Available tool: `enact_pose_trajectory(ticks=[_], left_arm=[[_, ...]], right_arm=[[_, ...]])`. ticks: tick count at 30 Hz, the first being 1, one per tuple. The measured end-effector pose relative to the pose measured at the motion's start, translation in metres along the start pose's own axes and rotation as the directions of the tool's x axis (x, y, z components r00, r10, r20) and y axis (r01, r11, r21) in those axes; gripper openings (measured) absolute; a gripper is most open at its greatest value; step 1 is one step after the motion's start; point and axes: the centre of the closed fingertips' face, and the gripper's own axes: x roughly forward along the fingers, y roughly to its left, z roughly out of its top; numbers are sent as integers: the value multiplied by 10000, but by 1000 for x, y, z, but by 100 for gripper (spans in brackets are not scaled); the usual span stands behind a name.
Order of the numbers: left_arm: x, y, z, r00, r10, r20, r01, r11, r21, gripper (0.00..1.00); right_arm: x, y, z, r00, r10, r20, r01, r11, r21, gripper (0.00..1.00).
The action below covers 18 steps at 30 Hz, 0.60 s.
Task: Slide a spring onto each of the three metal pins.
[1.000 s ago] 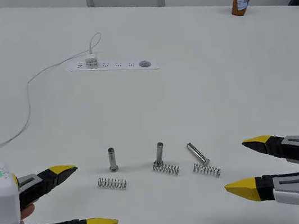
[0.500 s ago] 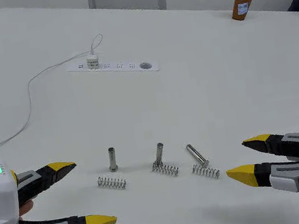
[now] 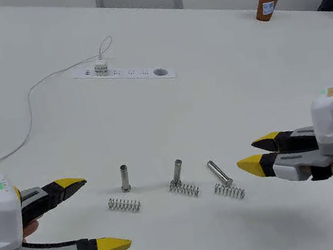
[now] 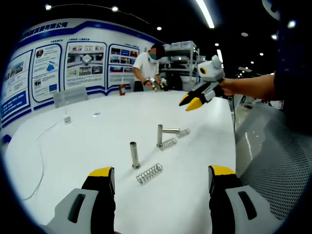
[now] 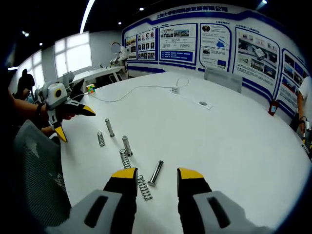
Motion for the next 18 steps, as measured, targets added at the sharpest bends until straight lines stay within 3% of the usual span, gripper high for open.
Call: enact_pose_trajectory(ticks=[9, 14, 18], left_arm=[[3, -1, -4, 9999, -95, -129, 95, 10000, -1, 80], [3, 1, -4, 9999, -34, -125, 34, 10000, -48, 80], [1, 3, -6, 9999, 50, -146, -52, 9999, -119, 79]], right_arm=[[30, -11, 1, 9931, -49, -1170, 67, 9999, 151, 25], [48, -9, -8, 9767, -86, -2145, 92, 10000, 17, 20], [60, -7, -16, 9660, -130, -2582, 188, 9996, 201, 18]])
